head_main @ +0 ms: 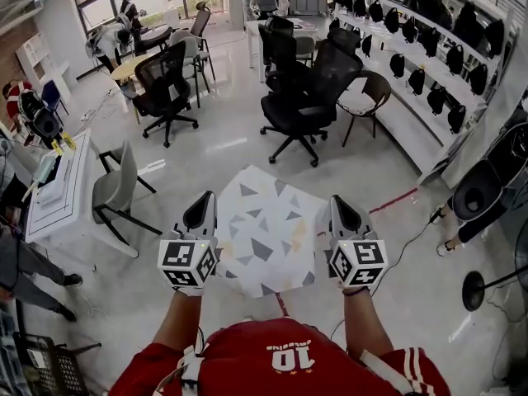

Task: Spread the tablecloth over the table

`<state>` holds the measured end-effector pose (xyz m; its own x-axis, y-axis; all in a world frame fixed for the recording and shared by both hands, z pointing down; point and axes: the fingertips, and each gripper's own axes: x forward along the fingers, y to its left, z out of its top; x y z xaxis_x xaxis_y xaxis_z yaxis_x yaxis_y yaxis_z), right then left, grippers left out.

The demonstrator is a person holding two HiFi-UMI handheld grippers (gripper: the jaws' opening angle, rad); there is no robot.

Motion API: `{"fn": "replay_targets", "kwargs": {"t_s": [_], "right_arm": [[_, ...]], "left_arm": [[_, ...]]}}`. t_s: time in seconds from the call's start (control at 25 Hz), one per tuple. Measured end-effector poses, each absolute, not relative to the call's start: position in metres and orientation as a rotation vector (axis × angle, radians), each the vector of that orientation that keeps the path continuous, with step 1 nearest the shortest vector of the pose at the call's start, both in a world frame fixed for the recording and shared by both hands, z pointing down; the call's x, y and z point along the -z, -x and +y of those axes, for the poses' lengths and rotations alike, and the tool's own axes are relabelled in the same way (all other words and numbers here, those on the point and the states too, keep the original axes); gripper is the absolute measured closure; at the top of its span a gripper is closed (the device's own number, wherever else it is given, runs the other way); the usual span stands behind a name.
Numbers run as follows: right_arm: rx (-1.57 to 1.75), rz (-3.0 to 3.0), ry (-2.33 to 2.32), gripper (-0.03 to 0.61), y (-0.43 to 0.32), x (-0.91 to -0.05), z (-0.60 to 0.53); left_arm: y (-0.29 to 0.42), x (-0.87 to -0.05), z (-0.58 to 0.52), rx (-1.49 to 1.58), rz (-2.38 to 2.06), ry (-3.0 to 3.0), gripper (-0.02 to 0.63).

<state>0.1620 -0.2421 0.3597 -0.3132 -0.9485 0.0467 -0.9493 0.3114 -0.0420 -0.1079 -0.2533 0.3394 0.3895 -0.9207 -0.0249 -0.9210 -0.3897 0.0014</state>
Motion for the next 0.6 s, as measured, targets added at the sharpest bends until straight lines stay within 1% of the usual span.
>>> {"fn": "replay_targets", "kwargs": {"t_s": [0.6], "right_arm": [[-0.099,-2.513,-1.851,0.565,-0.1657,-0.3622,-0.2349]], "left_arm": [[0.108,-0.3445,-0.249,-0.034,1.726,2.63,0.606]]}}
